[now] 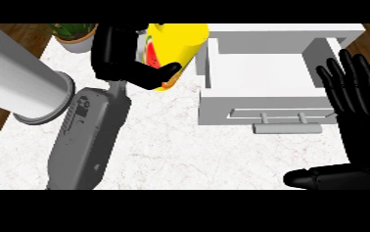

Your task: Pick up the cup, place it into the drawer and close the drawer

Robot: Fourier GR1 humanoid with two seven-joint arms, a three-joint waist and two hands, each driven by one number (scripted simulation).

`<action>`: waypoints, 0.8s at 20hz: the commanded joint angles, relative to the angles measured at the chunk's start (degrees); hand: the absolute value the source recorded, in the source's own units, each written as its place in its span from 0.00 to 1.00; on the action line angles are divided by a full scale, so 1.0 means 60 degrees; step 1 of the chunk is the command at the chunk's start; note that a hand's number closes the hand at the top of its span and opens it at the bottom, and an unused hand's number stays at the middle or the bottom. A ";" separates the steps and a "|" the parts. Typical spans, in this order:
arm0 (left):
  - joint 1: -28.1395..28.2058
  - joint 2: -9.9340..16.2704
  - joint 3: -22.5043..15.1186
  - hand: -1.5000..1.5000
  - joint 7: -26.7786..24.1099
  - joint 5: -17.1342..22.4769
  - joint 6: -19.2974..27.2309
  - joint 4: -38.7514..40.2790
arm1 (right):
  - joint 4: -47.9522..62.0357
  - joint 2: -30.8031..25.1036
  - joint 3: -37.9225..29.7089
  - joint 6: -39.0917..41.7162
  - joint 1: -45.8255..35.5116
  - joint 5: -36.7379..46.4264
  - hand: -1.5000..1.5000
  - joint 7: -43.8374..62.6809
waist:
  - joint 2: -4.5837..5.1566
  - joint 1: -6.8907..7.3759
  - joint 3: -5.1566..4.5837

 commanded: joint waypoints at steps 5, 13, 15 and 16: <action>-0.1729 -0.0112 -0.0343 1.00 -0.0444 -0.0262 0.0580 0.2163 | 0.0544 0.0068 -0.0050 -0.0054 -0.0388 0.0072 0.00 -0.0326 | 0.0024 -0.0048 -0.0001; -0.3369 -0.0113 -0.1146 1.00 -0.0245 0.0233 0.1799 0.3733 | 0.0437 -0.0137 -0.0271 -0.0017 -0.0600 -0.0201 0.00 0.0079 | 0.0029 -0.0093 0.0000; -0.3549 -0.0113 -0.0935 1.00 -0.0287 0.0413 0.1578 0.4311 | 0.0411 0.0084 0.0129 -0.0115 -0.0396 0.0138 0.00 0.0050 | 0.0029 -0.0080 0.0000; -0.4124 -0.0114 -0.1124 1.00 0.0155 0.0569 0.2086 0.4297 | 0.0268 0.0179 0.0215 0.0066 0.0120 0.0178 0.00 -0.0370 | 0.0022 -0.0126 0.0002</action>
